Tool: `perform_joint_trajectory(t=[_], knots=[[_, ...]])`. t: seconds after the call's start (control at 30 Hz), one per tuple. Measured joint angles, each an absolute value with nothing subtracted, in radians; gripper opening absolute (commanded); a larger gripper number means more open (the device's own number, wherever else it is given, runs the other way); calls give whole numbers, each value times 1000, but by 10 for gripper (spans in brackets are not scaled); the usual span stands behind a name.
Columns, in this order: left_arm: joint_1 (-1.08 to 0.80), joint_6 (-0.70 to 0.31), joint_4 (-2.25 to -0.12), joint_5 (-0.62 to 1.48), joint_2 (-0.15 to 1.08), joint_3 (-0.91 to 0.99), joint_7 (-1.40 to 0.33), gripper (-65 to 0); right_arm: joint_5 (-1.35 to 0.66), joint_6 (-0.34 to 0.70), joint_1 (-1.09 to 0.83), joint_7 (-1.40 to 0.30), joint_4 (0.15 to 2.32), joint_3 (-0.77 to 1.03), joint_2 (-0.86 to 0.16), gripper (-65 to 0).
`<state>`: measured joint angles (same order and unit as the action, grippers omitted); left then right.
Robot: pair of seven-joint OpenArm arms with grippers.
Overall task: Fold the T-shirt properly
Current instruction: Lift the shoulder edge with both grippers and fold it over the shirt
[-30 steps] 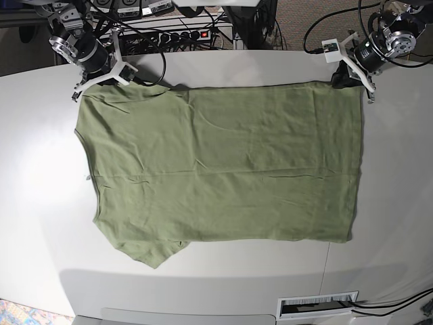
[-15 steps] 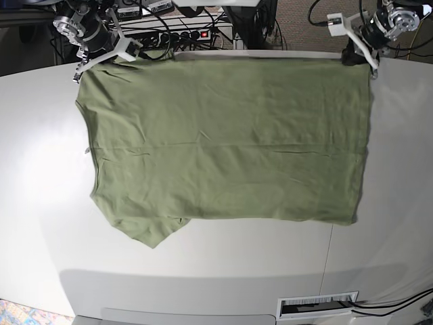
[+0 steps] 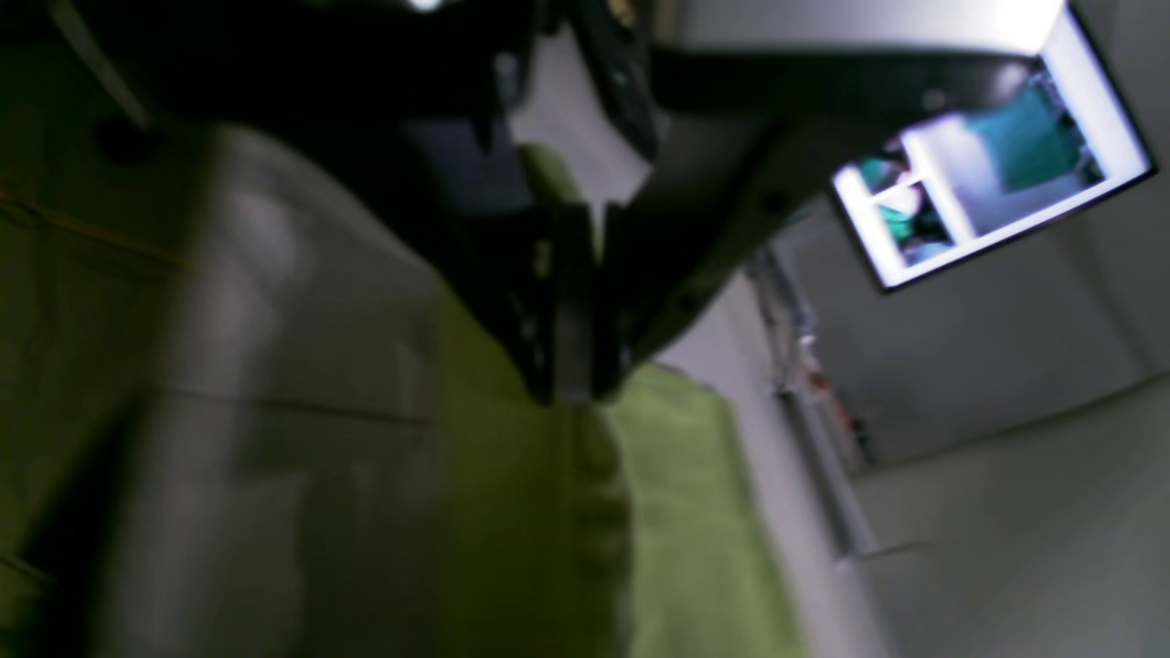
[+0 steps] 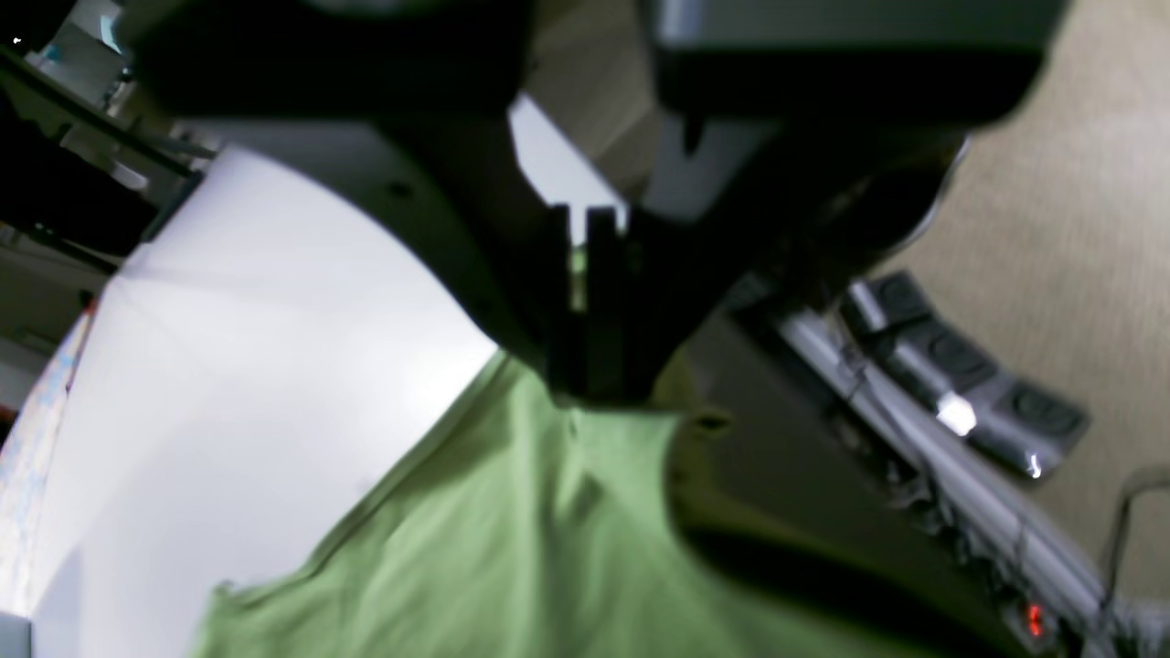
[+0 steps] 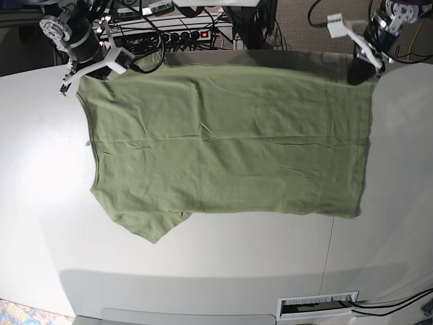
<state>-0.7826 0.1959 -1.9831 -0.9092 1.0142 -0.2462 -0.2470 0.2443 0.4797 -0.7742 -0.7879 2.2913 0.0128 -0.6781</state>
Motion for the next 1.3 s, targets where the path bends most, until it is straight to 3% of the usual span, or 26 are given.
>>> perform_joint_trajectory(t=[0.2,0.47,0.7,1.3], knots=[[-636,207,-1977,-685,925,-242,-167,-650,184,479,-655,-759,2291,22,-603,-650],[-519,206,-1869,-619,833,-247,-109,-650,186,479,-604,-735,2280,22,-530,-650],[-445,204,-1761,-590,753,-247,-62,-650,198,483,-505,-707,2131,22,-466,-650],[-404,205,-1638,-561,743,-248,-31,-650,212,480,-341,-668,1966,22,-463,-650]])
